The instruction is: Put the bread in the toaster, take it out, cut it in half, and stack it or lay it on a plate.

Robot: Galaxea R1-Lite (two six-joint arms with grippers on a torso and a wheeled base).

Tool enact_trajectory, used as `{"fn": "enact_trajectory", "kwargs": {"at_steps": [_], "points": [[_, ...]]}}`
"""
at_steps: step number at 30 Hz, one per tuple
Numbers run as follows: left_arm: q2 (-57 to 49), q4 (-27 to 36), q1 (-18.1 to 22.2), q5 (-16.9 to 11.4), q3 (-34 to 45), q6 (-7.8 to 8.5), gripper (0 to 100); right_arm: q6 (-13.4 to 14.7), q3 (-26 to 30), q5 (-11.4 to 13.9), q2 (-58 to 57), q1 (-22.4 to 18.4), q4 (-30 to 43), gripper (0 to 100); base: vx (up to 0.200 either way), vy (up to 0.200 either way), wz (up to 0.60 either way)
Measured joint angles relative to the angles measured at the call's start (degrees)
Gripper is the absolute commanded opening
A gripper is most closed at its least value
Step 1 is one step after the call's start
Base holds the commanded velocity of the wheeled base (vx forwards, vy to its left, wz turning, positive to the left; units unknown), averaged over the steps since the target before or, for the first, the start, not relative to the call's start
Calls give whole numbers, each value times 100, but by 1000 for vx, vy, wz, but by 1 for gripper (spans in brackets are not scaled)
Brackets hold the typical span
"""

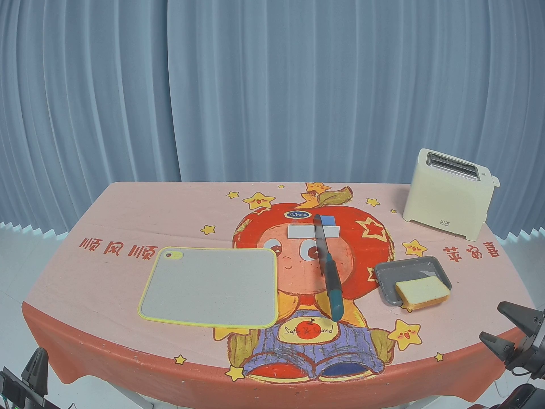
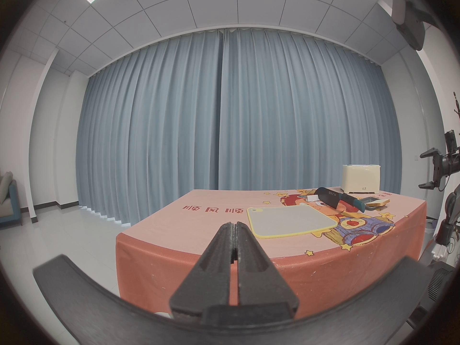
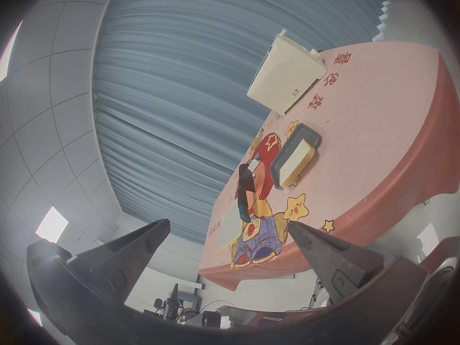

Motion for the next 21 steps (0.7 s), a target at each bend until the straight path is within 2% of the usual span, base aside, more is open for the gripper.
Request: {"fn": "enact_trajectory", "kwargs": {"at_steps": [21], "points": [[0,0,0,0,0,1,0,40,-67,0,280,-11,-16,100,0,0,0]]}}
